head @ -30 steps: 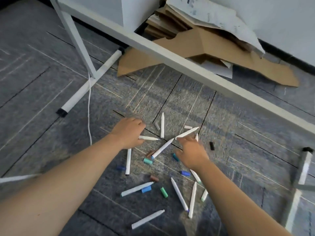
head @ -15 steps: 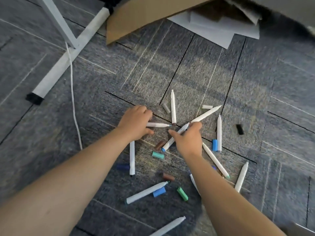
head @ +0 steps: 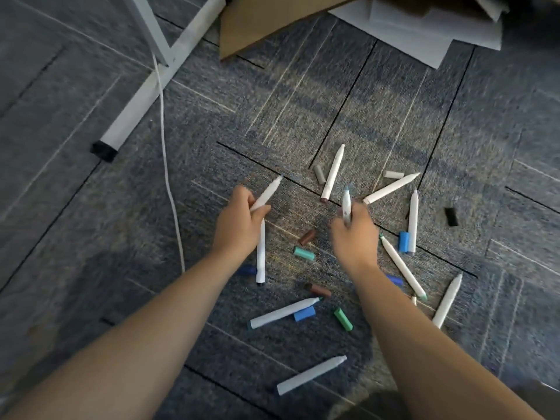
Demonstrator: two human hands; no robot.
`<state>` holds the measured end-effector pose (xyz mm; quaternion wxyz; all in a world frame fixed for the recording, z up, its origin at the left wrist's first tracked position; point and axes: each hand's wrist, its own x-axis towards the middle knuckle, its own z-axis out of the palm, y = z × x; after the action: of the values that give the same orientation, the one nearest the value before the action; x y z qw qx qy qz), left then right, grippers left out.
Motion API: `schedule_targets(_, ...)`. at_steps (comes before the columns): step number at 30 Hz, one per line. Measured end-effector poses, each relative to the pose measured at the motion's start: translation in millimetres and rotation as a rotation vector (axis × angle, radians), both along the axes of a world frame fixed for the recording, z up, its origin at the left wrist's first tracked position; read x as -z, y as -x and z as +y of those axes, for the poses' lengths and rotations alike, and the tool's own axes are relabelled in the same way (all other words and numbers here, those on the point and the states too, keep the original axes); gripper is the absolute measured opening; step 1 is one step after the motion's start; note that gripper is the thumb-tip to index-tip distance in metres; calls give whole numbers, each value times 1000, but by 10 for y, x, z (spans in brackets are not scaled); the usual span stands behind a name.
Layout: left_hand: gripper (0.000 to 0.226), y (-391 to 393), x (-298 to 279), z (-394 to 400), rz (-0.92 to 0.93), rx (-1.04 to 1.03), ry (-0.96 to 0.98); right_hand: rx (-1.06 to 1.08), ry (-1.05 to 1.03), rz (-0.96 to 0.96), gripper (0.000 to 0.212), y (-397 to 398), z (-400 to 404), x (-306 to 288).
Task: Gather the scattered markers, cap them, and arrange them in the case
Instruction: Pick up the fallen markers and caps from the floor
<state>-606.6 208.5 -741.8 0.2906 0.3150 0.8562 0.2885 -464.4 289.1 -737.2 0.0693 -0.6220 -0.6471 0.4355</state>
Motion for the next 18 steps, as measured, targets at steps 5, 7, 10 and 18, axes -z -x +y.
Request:
schedule_targets(5, 42, -112, 15, -158, -54, -86, 225, 23, 39, 3, 14, -59, -42, -13)
schedule_targets(7, 47, -138, 56, -188, -9, -38, 332, 73, 38, 14, 23, -47, 23, -24)
schedule_targets(10, 38, -130, 106, -182, 63, 18, 396, 147, 3, 53, 28, 54, 203, -19)
schedule_targets(18, 37, 83, 159, 42, 67, 95, 302, 178, -29, 65, 38, 411, 479, 176)
